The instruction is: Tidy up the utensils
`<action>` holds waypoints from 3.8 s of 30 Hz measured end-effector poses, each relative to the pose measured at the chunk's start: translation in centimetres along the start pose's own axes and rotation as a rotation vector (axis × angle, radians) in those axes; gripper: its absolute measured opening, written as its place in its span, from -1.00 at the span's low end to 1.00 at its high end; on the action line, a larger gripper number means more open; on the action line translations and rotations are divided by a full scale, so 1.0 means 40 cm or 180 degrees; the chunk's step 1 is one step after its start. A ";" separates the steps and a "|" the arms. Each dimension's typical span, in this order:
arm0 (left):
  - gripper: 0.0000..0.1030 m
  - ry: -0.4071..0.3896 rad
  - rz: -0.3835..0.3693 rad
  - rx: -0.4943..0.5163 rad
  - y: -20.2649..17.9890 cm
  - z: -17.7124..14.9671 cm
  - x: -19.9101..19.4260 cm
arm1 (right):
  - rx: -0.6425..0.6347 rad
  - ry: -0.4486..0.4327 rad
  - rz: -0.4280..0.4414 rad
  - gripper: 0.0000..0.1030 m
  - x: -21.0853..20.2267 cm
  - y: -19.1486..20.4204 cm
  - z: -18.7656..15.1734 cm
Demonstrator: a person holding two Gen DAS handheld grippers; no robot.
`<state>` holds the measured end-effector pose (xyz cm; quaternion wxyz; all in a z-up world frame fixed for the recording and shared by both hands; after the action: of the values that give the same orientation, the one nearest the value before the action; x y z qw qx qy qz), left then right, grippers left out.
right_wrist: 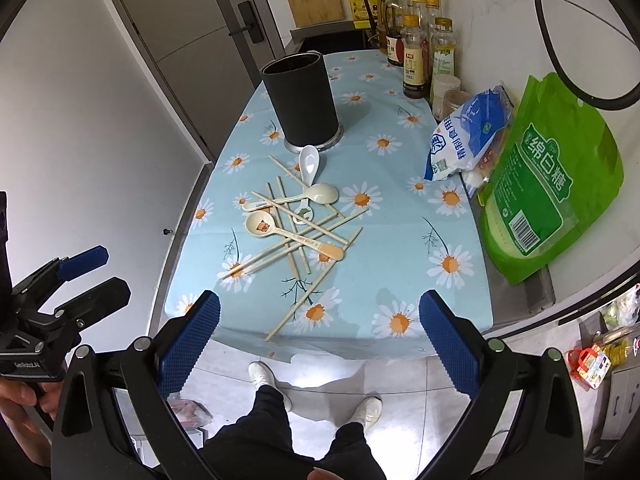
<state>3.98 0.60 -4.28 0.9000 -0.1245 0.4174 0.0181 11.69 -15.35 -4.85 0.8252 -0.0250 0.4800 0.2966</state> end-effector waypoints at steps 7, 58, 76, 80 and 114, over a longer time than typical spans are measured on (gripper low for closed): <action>0.86 -0.0004 0.0035 0.0008 0.005 0.001 -0.003 | -0.0063 -0.0021 0.0028 0.92 -0.005 0.004 0.006; 0.86 0.0427 0.0044 -0.1137 0.028 -0.050 0.128 | 0.0298 0.0389 0.0791 0.83 0.128 -0.119 -0.001; 0.86 0.0871 -0.0046 -0.0441 0.189 -0.072 0.257 | 0.1025 0.1349 0.0221 0.05 0.392 -0.041 -0.025; 0.86 0.0947 -0.0193 -0.0422 0.238 -0.077 0.269 | 0.1257 0.1559 0.0019 -0.09 0.436 -0.042 -0.027; 0.86 0.1103 -0.0742 0.0149 0.331 -0.002 0.362 | 0.1825 0.1657 -0.1132 -0.90 0.525 -0.096 0.035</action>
<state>11.53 12.35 -18.03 0.8134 -0.1523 0.5489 -0.1175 22.37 -8.27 -21.95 0.6883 0.0490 0.7237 -0.0120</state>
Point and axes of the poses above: each gripper's, at about its wrist camera, not at the fingertips, and x roughly the way its jaws point, y to its left, z to its top, the point moved 6 cm from there along x, roughly the way its jaws point, and after that the axes turned 2 degrees about -y, right-handed, at the moved point
